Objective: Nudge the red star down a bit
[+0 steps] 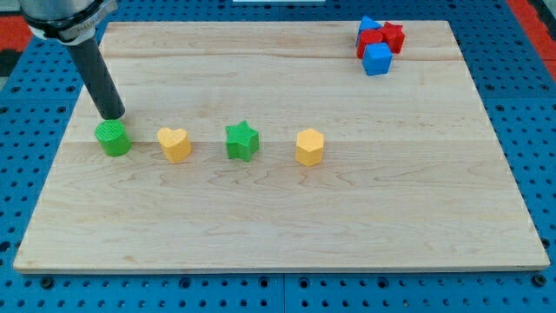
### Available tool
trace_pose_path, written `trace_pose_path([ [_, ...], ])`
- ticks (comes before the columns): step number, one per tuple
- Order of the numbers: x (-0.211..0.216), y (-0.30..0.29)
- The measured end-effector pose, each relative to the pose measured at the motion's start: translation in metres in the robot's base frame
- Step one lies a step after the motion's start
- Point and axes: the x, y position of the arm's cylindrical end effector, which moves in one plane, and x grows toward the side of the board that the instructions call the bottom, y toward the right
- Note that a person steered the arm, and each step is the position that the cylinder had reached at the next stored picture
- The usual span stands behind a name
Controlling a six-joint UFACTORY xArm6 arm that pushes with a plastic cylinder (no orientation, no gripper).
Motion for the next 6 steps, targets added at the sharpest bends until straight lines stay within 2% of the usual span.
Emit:
trace_pose_path([
  [4,0.003,0.025],
  [5,-0.008,0.064],
  [6,-0.012,0.077],
])
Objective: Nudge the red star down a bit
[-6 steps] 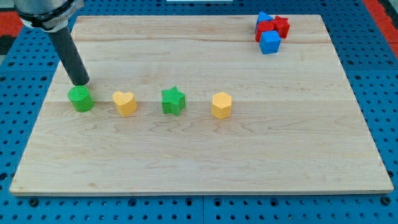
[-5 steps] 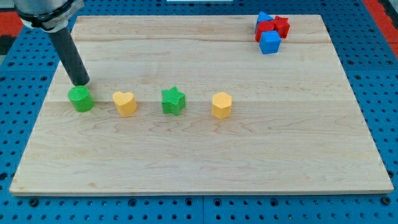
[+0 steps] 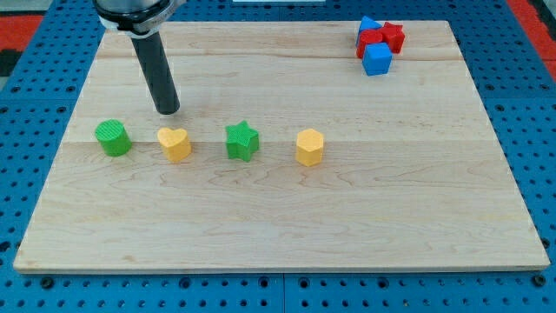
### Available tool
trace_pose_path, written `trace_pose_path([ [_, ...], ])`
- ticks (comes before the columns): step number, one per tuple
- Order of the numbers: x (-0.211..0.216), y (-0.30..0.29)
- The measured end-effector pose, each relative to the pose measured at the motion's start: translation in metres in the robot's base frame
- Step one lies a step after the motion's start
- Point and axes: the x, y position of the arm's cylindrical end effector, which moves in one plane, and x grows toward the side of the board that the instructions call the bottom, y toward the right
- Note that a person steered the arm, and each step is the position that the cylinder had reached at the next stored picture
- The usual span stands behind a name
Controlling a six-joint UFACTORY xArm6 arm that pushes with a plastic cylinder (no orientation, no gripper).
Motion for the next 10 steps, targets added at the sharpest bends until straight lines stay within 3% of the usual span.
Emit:
trace_pose_path([
  [1,0.005,0.045],
  [2,0.000,0.140],
  [3,-0.034,0.263],
  [4,-0.066,0.346],
  [5,-0.107,0.388],
  [6,-0.154,0.395],
  [7,-0.171,0.390],
  [10,-0.190,0.352],
])
